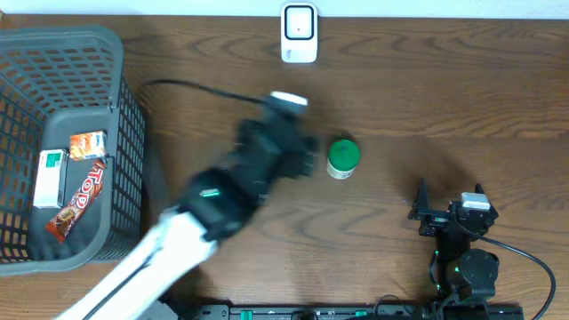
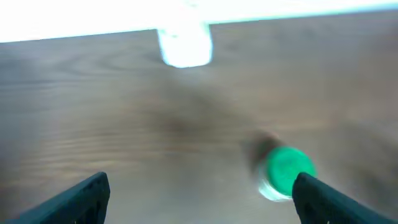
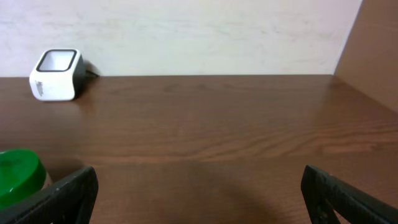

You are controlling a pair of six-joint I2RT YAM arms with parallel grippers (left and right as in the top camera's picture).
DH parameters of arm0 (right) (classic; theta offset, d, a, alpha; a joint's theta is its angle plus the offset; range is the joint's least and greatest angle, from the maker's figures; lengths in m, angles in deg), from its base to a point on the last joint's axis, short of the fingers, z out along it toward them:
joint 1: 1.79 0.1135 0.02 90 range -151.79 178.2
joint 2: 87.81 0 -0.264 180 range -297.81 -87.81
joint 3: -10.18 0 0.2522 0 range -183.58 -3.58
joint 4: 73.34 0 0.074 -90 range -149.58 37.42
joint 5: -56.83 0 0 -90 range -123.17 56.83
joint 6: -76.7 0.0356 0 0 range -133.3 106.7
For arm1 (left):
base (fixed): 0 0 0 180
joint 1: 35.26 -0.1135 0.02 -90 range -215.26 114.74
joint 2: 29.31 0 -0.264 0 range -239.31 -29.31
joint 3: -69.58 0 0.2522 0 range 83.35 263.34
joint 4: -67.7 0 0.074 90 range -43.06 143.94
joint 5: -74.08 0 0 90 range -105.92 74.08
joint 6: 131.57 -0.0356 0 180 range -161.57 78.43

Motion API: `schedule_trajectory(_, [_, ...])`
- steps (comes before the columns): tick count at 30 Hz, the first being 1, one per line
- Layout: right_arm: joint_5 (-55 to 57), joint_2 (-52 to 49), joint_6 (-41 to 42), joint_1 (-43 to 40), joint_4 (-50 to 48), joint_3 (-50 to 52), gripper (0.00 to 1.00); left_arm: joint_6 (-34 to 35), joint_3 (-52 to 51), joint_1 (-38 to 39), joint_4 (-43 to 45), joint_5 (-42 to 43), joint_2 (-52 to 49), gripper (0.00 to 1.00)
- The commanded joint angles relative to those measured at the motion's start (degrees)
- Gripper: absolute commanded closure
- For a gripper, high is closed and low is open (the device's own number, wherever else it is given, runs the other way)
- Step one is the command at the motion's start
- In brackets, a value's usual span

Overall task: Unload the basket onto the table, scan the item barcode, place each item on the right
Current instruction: 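Set the jar down on the table center and release it, then reach the left gripper into the basket and grasp the orange snack pack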

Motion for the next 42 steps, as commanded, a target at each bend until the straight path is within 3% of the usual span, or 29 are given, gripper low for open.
schedule_trajectory(1, [0.1, 0.1, -0.7, -0.5, 0.0, 0.3, 0.01, -1.2, 3.5, -11.8, -5.3, -0.3, 11.2, 0.08])
schedule_trajectory(7, [0.1, 0.1, -0.6, -0.5, 0.0, 0.3, 0.01, -5.2, 8.5, -26.8, -10.1, 2.4, 18.5, 0.08])
schedule_trajectory(8, [0.1, 0.1, -0.6, -0.5, 0.0, 0.3, 0.01, -5.2, 10.5, -32.6, -11.7, 2.4, 19.0, 0.08])
schedule_trajectory(16, [0.1, 0.1, -0.7, -0.5, 0.0, 0.3, 0.01, -0.6, 13.7, -52.6, -16.3, 2.7, 13.0, 0.08])
schedule_trajectory(21, [0.1, 0.1, -0.6, -0.5, 0.0, 0.3, 0.01, -0.7, 13.7, -58.0, -18.0, 4.1, 7.5, 0.08])
schedule_trajectory(29, [0.1, 0.1, -0.7, -0.5, 0.0, 0.3, 0.01, -0.8, 13.6, -59.0, -17.9, 1.6, -3.0, 0.03])
schedule_trajectory(35, [0.1, 0.1, -0.7, -0.5, 0.0, 0.3, 0.01, 10.8, 13.6, -62.5, -18.4, -2.3, -10.9, 0.03])
schedule_trajectory(39, [0.1, 0.1, -0.7, -0.5, 0.0, 0.3, 0.01, 24.2, 13.4, -66.0, -20.7, -2.1, -17.6, 0.02])
schedule_trajectory(42, [0.1, 0.1, -0.7, -0.5, 0.0, 0.3, 0.01, 28.4, 12.8, -66.4, -20.5, -2.1, -22.1, 0.03])
